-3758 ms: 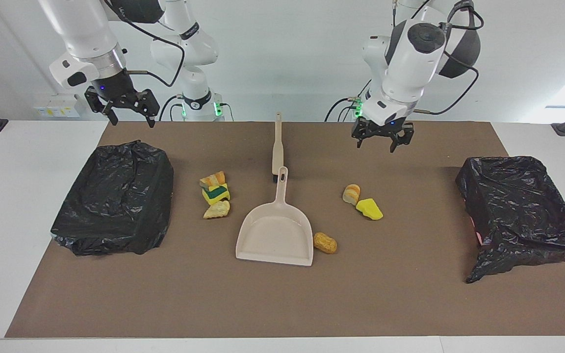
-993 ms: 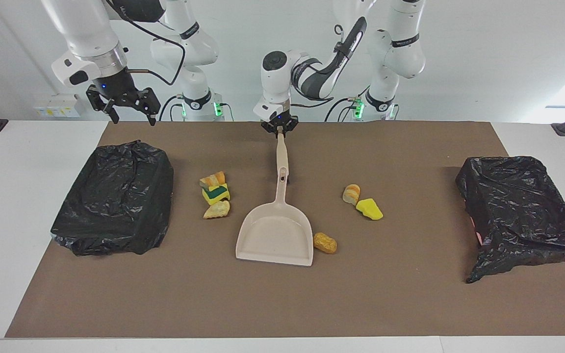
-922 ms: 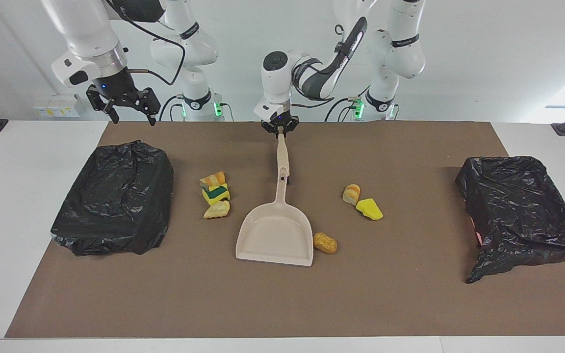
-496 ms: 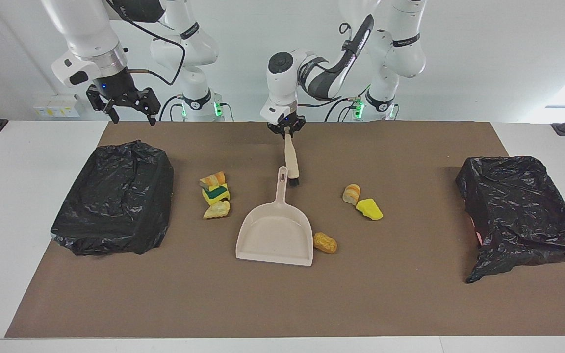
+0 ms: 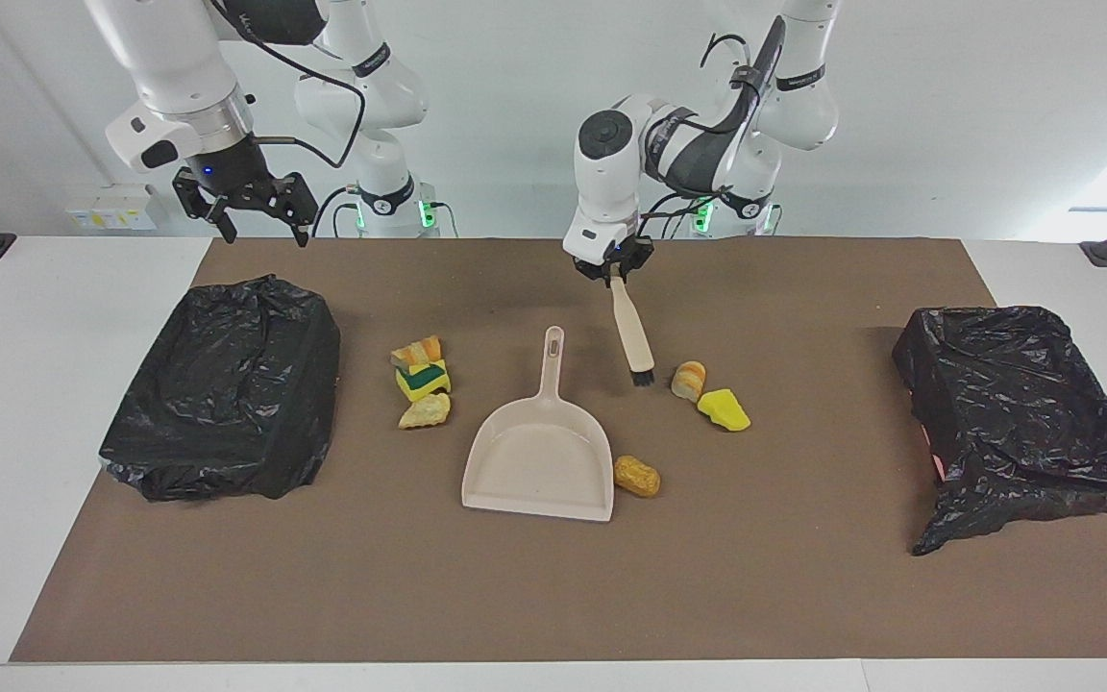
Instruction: Sweep and dump trash in bin
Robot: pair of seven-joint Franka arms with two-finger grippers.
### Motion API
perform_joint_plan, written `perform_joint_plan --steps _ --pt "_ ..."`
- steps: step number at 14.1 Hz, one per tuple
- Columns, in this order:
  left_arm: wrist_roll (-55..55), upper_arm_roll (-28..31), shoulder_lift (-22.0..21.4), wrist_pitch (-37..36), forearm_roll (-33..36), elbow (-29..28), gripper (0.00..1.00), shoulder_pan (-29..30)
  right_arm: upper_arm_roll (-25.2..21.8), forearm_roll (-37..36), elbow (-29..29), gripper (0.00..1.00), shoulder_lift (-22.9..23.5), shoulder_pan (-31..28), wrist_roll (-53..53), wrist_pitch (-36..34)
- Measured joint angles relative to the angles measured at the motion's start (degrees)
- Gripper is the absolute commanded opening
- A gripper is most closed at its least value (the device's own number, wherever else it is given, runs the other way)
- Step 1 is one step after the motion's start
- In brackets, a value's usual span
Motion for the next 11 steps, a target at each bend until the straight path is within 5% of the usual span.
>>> perform_joint_plan --steps 11 --pt "25.54 0.18 0.96 1.63 0.17 2.42 0.0 22.63 1.03 2.87 0.35 1.0 19.34 19.45 27.58 22.6"
